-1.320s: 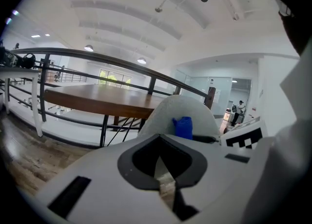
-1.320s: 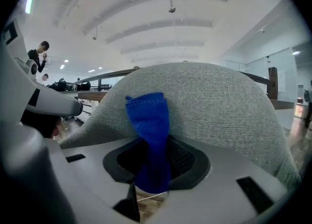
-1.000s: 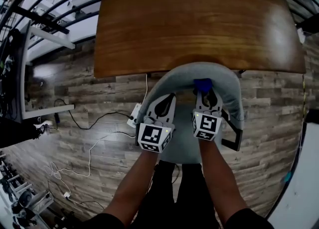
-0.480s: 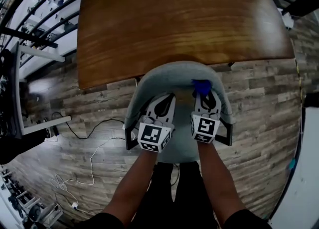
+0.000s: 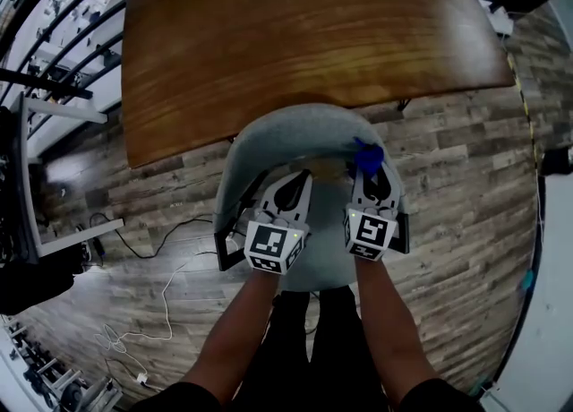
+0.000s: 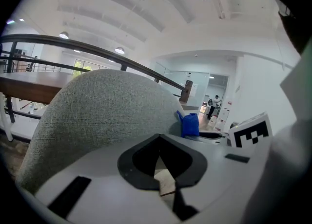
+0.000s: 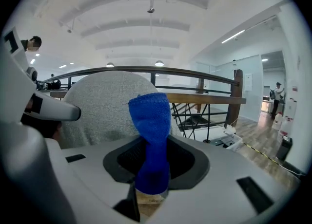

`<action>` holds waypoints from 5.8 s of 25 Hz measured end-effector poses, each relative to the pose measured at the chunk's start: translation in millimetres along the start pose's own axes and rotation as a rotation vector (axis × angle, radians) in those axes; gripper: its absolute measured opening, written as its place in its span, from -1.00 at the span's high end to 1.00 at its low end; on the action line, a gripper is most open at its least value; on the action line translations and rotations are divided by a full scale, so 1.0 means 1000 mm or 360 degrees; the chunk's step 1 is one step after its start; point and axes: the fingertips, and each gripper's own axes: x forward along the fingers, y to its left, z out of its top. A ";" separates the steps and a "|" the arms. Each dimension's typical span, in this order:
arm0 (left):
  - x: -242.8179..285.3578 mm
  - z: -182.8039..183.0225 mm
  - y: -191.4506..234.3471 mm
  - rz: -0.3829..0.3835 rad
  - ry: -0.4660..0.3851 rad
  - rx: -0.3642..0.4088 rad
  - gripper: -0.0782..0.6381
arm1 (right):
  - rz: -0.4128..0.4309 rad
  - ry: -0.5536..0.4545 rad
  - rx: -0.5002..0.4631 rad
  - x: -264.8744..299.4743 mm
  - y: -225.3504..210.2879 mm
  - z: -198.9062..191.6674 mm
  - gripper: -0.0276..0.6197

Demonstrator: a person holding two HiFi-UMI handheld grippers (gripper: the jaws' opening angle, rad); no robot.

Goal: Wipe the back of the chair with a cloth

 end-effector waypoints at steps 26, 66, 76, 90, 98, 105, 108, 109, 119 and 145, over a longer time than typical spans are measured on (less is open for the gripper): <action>-0.121 -0.060 0.098 0.0545 -0.0064 -0.0204 0.79 | 0.0840 0.0046 -0.0251 -0.014 0.219 -0.039 0.55; -0.081 -0.071 0.102 0.0499 -0.0059 -0.0234 0.79 | 0.0760 -0.0089 -0.0290 0.052 0.201 -0.036 0.55; -0.034 -0.071 0.074 0.0334 0.0026 -0.0126 0.79 | 0.0456 -0.0080 -0.0179 0.058 0.125 -0.038 0.55; 0.010 -0.056 0.021 0.0134 0.0059 -0.0062 0.79 | 0.0015 0.0004 0.0010 0.027 0.028 -0.058 0.56; 0.002 -0.066 -0.006 0.0048 0.0133 -0.0036 0.79 | -0.0231 0.0135 0.0033 -0.002 -0.011 -0.080 0.55; -0.013 -0.075 -0.018 0.0034 0.0166 -0.0041 0.79 | -0.0312 0.0201 -0.0006 -0.032 -0.031 -0.096 0.56; -0.020 -0.075 -0.022 0.0022 0.0159 -0.0036 0.79 | -0.0378 0.0228 0.0026 -0.047 -0.037 -0.104 0.56; -0.023 -0.074 -0.024 0.0017 0.0155 -0.0032 0.79 | -0.0398 0.0237 0.0035 -0.051 -0.039 -0.106 0.56; -0.066 -0.053 -0.039 -0.0024 0.0114 0.0028 0.79 | -0.0201 0.0121 -0.0011 -0.093 -0.017 -0.069 0.55; -0.266 0.084 -0.135 0.0043 -0.0220 0.0248 0.79 | 0.0647 -0.0484 -0.0093 -0.319 0.116 0.128 0.55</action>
